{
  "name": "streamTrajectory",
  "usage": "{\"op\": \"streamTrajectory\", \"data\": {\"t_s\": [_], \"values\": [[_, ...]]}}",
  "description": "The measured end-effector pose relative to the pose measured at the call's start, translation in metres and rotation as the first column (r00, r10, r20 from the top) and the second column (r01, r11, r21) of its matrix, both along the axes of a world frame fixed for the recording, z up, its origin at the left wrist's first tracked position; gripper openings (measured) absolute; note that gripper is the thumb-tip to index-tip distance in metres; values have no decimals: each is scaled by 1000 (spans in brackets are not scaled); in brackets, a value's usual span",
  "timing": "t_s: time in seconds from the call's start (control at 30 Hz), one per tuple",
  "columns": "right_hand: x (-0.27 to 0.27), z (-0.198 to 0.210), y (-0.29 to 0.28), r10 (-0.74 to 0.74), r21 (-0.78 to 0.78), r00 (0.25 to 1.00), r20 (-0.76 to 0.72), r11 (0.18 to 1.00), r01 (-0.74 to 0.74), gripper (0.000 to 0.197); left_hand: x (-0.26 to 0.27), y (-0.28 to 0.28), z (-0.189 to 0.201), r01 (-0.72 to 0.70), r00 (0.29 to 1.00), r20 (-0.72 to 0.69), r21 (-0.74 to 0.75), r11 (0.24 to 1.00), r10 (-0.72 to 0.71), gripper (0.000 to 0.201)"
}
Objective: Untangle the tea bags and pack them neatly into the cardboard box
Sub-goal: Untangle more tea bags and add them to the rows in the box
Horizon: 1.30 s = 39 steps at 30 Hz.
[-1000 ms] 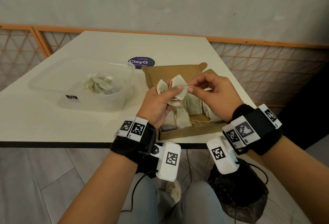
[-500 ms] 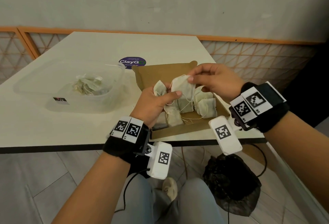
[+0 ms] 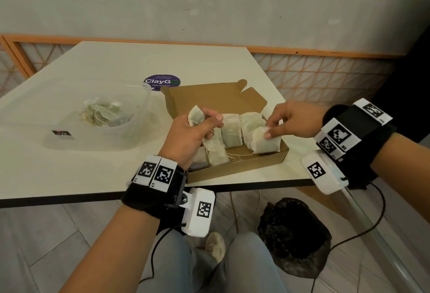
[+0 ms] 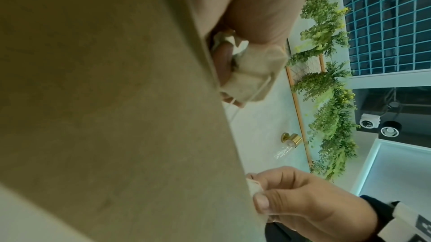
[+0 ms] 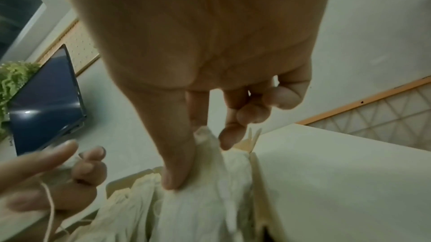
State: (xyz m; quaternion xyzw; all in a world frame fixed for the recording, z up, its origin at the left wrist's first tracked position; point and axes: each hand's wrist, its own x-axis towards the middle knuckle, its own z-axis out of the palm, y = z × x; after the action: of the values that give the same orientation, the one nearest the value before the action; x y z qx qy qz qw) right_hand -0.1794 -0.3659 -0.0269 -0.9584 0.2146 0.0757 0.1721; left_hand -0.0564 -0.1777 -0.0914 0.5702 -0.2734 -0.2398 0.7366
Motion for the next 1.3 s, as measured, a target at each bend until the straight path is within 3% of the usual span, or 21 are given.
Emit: {"op": "streamTrajectory", "data": {"t_s": [0.13,0.2,0.37,0.53,0.63,0.8,0.9,0.97,1.03,1.13,1.17,1.3], "values": [[5,0,-2,41,65,994,-104,997,-35,7,0,0,0,-12,1000,-18,12,1000,12,12],[11,-9,-3,27,12,992,-123,1000,-26,9,-1,1,0,-5,1000,-17,12,1000,6,13],[24,-20,-6,-16,-161,998,-62,987,5,31,-1,2,1,1,1000,-24,1,1000,-1,11],[19,-10,0,11,-275,1000,-9,961,-13,21,0,2,1,7,999,-37,-14,1000,-8,12],[5,-6,12,154,-339,984,86,933,-117,13,0,2,0,9,999,-41,-25,1000,-10,11],[-10,-25,22,296,-399,937,-184,849,-346,31,1,1,-1,13,998,-61,-35,999,-15,12],[-7,-24,18,294,-407,944,-151,851,-331,33,2,1,0,15,996,-87,-48,999,-19,12],[-5,-18,17,270,-367,963,-22,894,-259,28,2,1,1,29,991,-126,-51,998,-35,20],[-3,-12,21,180,-207,965,191,968,-140,21,4,1,4,53,979,-193,-62,997,-64,30],[4,-7,37,103,-38,897,430,995,-96,8,6,1,8,93,942,-310,-118,989,-126,39],[7,-6,46,92,4,881,464,994,-106,6,7,2,8,101,930,-340,-127,987,-139,42],[24,-9,88,108,193,879,464,956,-220,28,9,1,8,106,895,-425,-100,989,-139,47]]}}
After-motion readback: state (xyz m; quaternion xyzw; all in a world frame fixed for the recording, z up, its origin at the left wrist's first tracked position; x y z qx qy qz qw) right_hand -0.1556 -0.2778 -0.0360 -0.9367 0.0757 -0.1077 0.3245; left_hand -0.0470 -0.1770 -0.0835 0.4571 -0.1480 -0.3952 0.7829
